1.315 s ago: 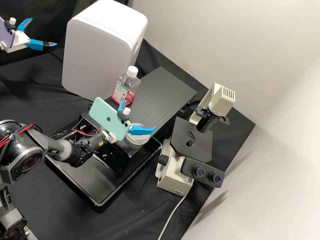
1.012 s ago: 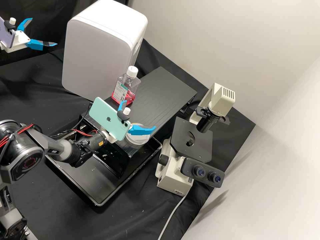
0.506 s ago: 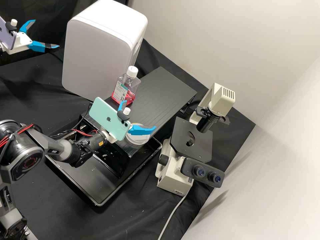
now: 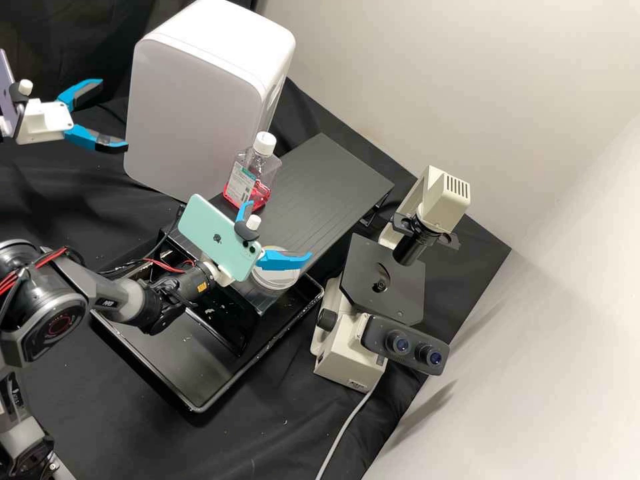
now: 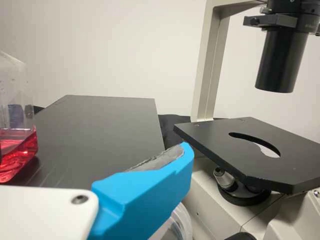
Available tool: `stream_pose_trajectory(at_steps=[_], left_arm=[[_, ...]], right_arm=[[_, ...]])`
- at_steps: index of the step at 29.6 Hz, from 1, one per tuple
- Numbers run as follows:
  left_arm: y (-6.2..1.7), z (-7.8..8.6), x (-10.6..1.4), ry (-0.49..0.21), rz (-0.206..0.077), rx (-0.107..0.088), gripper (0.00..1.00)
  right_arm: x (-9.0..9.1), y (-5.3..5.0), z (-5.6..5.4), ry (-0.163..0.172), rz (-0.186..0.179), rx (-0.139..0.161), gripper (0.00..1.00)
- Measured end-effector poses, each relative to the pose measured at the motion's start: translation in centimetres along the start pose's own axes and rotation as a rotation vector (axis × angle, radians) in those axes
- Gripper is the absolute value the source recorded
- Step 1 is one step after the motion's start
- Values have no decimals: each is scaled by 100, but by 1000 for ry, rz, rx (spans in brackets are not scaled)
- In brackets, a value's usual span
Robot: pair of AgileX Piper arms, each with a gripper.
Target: Remove the lid from the petri dish
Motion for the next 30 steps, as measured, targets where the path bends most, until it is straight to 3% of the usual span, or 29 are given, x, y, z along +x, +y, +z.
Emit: stream_pose_trajectory(at_steps=[4,8,11,15,19,26,30], left_arm=[[-125,164,-107,-80,-56,-17,100],[-249,323,-243,-167,-121,-18,100],[-297,403,-332,-220,-154,-34,100],[-305,459,-436,-255,-175,-71,100],[-300,509,-516,-283,-185,-94,100],[-314,585,-611,-337,-201,-87,100],[-321,604,-634,-354,-213,-114,100]], right_arm=[[0,0,0,0,0,0,100],[0,0,0,0,0,0,100],[0,0,0,0,0,0,100],[0,0,0,0,0,0,100],[0,0,0,0,0,0,100],[0,0,0,0,0,0,100],[0,0,0,0,0,0,100]])
